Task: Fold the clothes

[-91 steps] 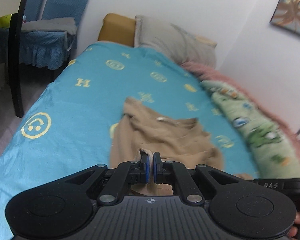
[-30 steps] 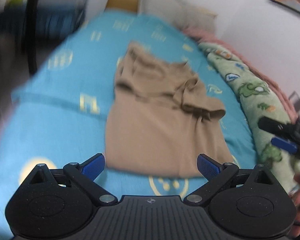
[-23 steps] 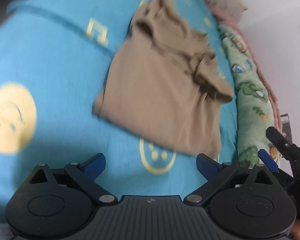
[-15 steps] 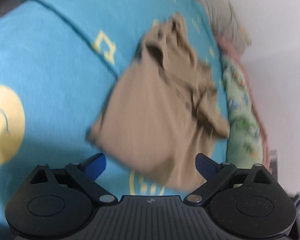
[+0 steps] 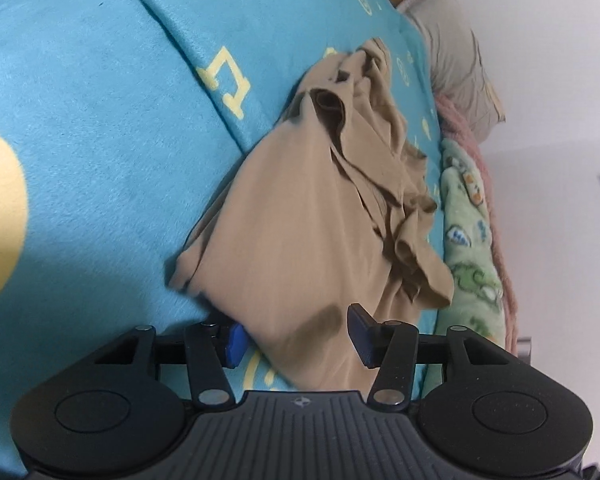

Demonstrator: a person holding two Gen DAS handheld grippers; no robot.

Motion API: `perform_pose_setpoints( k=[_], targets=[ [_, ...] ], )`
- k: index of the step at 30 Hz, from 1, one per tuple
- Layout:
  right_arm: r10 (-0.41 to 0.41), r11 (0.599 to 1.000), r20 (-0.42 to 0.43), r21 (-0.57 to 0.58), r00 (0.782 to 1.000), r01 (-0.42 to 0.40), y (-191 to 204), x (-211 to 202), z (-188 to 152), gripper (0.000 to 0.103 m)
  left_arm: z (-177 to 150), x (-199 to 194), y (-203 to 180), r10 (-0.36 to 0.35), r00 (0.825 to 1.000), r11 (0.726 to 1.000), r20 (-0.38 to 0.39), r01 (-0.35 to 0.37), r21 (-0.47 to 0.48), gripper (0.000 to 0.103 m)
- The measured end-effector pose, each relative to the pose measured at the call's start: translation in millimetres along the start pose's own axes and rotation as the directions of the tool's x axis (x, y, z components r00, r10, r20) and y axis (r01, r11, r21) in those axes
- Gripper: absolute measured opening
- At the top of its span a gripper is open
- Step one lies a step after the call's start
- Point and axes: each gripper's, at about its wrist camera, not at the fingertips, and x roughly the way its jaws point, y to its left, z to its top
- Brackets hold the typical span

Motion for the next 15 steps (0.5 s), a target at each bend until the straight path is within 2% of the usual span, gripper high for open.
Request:
perform_pose_setpoints(
  k=[1,4,6,10,12,15],
  targets=[
    [0.011,1.000,-0.013,0.021,1.000,-0.011,-2.3,1.8,-0.7,0.094,1.8,2.5,1.1,-0.005,1.000,1.000,0.004,0.005,-0.013,0.053],
    [0.053,0.995,-0.053,0.091,0.997,-0.048,-9.8,7.7,-3.2,0.094,8.3,6.8,8.3,-0.023,1.000,0.996,0.006,0.024,-0.087,0.043],
    [0.087,0.987,-0.083,0.143,0.993,-0.075,-15.3,12.6,-5.2,0.094,10.1,7.2,12.2,-0.007,1.000,0.994,0.008,0.008,-0.109,0.021],
    [0.173,0.954,-0.147,0.272,0.974,-0.128,-23.1,29.2,-15.4,0.094,7.7,2.2,3.7,-0.013,0.999,0.998,0.041,0.015,-0.061,0.011],
    [0.213,0.923,-0.192,0.360,0.958,-0.133,-24.3,44.0,-27.6,0.096,6.4,-4.5,-6.6,-0.032,0.997,0.999,0.071,0.032,-0.004,0.011],
    [0.343,0.865,-0.265,0.463,0.901,-0.193,-18.3,66.8,-46.4,0.094,4.1,-13.2,-20.2,-0.084,0.991,0.995,0.105,0.079,0.059,0.010]
  ],
)
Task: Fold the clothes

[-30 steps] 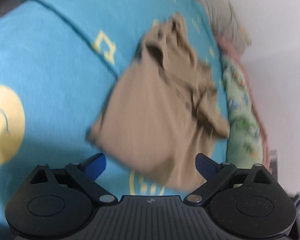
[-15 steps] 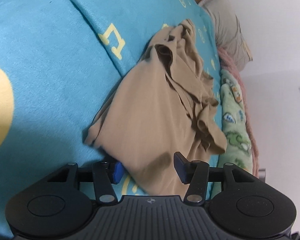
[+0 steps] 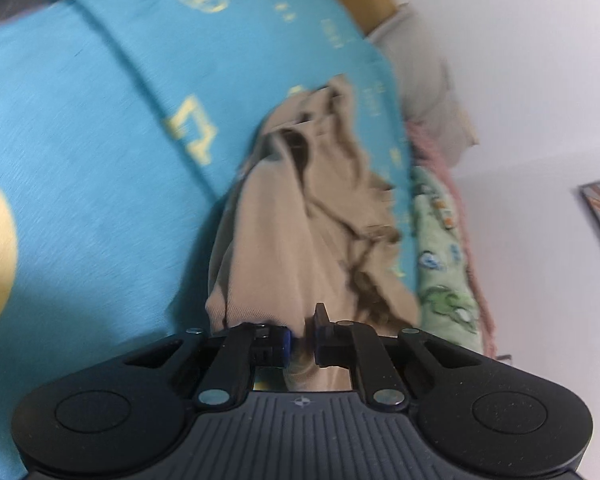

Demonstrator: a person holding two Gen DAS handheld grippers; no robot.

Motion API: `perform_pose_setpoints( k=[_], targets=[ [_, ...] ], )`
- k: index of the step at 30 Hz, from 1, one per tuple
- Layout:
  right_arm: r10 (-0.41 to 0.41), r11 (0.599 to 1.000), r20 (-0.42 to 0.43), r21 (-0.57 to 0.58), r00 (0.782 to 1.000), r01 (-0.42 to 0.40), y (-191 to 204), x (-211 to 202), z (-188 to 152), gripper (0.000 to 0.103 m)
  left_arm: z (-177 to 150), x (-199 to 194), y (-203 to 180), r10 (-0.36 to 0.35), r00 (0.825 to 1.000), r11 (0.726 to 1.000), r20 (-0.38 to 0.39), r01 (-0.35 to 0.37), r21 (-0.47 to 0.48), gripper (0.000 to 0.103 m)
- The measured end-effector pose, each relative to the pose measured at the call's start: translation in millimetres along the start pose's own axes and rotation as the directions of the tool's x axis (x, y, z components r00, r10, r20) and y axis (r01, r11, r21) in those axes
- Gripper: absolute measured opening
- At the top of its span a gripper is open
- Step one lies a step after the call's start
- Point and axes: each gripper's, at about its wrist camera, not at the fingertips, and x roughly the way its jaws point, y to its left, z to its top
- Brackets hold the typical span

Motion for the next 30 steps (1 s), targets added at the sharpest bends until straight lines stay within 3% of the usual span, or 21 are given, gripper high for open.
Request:
perform_pose_setpoints(
  k=[6,10,11,12,14,16,17,18,20,24,28,30],
  targets=[
    [0.001,0.999,0.020,0.034,1.000,-0.002,-1.3,28.6,-3.0,0.094,0.1,-7.9,1.2,-0.077,0.996,0.996,0.036,0.078,-0.039,0.009],
    [0.029,0.983,0.170,0.176,0.985,-0.059,-25.8,21.7,2.2,0.093,-1.6,-8.7,3.6,-0.084,0.995,0.995,0.054,0.087,-0.055,0.009],
    [0.022,0.980,0.218,0.190,0.976,-0.065,-28.2,15.6,2.8,0.086,-1.5,-9.2,6.2,-0.082,0.995,0.994,0.056,0.086,-0.065,0.009],
    [0.015,0.976,0.266,0.204,0.964,-0.071,-30.5,9.6,3.4,0.071,-1.3,-9.9,8.9,-0.080,0.995,0.993,0.058,0.085,-0.076,0.009],
    [-0.034,0.974,0.342,0.223,0.939,-0.046,-34.7,-1.9,2.9,0.060,-0.9,-11.1,14.2,-0.076,0.995,0.992,0.062,0.082,-0.098,0.009],
    [-0.055,0.966,0.363,0.254,0.930,-0.042,-39.4,-6.0,1.7,0.042,-0.8,-11.2,20.2,-0.062,0.996,0.992,0.064,0.069,-0.109,0.009],
    [-0.074,0.970,0.361,0.243,0.930,-0.017,-37.9,-5.5,0.5,0.029,-0.5,-9.2,22.1,-0.046,0.997,0.992,0.056,0.052,-0.117,0.010],
    [-0.096,0.974,0.359,0.225,0.929,0.014,-35.5,-4.6,-1.0,0.022,0.4,-7.3,25.4,-0.037,0.998,0.991,0.046,0.043,-0.128,0.011],
    [-0.100,0.980,0.374,0.199,0.922,0.026,-31.7,-6.7,-3.9,0.016,2.1,-3.7,33.2,-0.023,0.999,0.986,0.025,0.027,-0.167,0.017],
    [-0.096,0.988,0.411,0.149,0.907,0.037,-24.2,-12.1,-9.8,0.011,4.9,0.7,45.2,0.000,1.000,0.972,-0.006,-0.001,-0.234,0.039],
    [-0.109,0.994,0.442,0.041,0.891,0.102,-12.1,-19.8,-13.8,0.009,6.8,-0.2,49.3,-0.004,1.000,0.968,-0.004,0.002,-0.250,0.039],
    [-0.115,0.992,0.452,-0.002,0.885,0.129,-8.4,-25.7,-13.2,0.009,7.8,-3.0,51.2,-0.004,1.000,0.966,0.006,0.006,-0.257,0.031]
  ],
)
